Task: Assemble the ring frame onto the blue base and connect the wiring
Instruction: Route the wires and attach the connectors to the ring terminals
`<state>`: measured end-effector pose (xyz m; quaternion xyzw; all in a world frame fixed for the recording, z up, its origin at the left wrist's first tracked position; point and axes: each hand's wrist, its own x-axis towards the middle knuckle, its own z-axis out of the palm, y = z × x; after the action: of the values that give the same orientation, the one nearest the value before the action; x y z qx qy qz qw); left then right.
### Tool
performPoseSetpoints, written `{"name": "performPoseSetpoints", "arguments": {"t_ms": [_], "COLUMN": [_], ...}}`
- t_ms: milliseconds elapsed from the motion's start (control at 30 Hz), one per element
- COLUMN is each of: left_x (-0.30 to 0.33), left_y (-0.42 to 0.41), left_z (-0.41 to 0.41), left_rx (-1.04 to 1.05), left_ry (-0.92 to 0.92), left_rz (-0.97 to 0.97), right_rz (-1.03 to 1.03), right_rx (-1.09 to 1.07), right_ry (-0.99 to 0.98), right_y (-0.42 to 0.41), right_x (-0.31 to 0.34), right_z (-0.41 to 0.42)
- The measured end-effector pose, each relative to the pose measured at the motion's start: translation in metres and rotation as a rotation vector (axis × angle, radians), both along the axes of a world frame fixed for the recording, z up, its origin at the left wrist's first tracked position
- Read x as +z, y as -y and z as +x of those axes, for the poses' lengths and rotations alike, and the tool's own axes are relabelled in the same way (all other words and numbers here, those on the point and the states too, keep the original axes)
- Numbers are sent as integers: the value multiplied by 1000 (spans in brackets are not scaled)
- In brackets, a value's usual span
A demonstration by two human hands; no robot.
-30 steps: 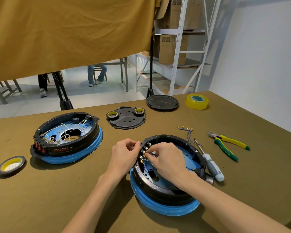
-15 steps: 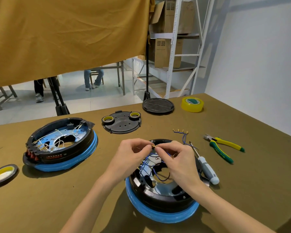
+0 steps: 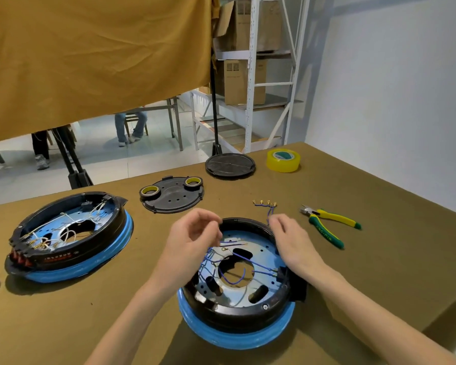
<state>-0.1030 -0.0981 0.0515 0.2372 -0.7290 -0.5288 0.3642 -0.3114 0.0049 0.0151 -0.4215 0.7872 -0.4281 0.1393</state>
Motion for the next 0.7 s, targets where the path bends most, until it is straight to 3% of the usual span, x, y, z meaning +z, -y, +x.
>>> {"name": "performPoseSetpoints", "arguments": {"t_ms": [67, 200, 367, 700], "left_x": [-8, -15, -9, -6], "left_y": [-6, -12, -8, 3], "left_z": [-6, -22, -48, -77], "left_rx": [-63, -185, -237, -365], "left_ry": [152, 317, 506, 698], "left_rz": [-179, -377, -493, -588], "right_rz": [119, 93, 56, -11], "right_rx": [31, 95, 201, 195], "right_ry": [21, -29, 79, 89], "right_y": [3, 9, 18, 18], "right_x": [-10, -7, -4, -7], "right_z": [-5, -13, -15, -15]}}
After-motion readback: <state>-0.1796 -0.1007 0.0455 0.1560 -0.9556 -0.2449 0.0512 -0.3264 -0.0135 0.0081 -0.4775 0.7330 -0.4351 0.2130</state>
